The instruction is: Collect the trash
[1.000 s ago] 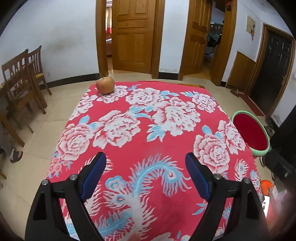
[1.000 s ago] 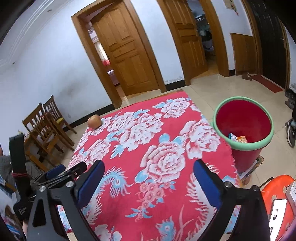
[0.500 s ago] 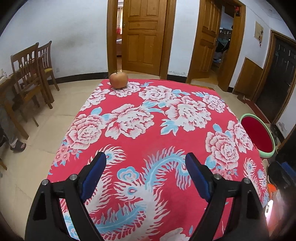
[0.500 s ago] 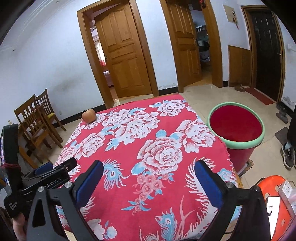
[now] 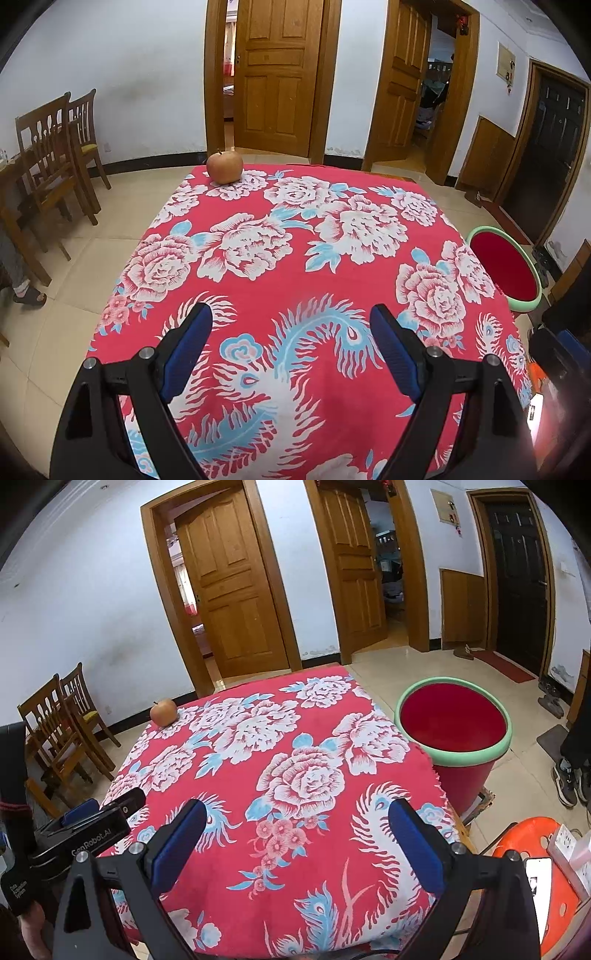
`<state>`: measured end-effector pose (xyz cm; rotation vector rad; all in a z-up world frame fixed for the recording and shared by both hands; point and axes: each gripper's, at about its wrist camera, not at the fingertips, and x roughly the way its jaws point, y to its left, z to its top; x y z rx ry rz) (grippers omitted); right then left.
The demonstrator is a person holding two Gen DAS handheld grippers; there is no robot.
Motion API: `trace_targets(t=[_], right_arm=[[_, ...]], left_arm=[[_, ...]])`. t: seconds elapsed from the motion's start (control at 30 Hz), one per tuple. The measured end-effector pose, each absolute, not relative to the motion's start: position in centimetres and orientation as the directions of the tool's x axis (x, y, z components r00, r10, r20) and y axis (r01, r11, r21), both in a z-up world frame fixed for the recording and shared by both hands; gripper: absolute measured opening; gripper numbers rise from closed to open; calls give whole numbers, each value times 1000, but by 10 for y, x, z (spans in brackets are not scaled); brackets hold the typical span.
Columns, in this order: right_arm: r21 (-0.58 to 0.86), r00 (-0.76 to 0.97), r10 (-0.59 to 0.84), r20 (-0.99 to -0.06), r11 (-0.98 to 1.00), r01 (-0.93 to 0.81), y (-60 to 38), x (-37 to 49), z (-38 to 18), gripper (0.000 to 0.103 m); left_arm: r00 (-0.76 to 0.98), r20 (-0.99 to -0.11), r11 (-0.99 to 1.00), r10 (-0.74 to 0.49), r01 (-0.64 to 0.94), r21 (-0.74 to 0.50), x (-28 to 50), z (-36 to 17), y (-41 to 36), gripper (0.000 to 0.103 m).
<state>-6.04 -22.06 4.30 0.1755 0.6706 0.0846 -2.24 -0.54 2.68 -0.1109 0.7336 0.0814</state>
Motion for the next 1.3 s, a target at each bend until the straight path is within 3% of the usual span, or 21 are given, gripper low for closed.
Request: trace_targets(t=[1.3], right_arm=[[202, 784, 127, -607, 979, -2, -229, -61, 44, 101]], left_arm=[[744, -668, 992, 28, -102, -71, -24, 29, -8, 86]])
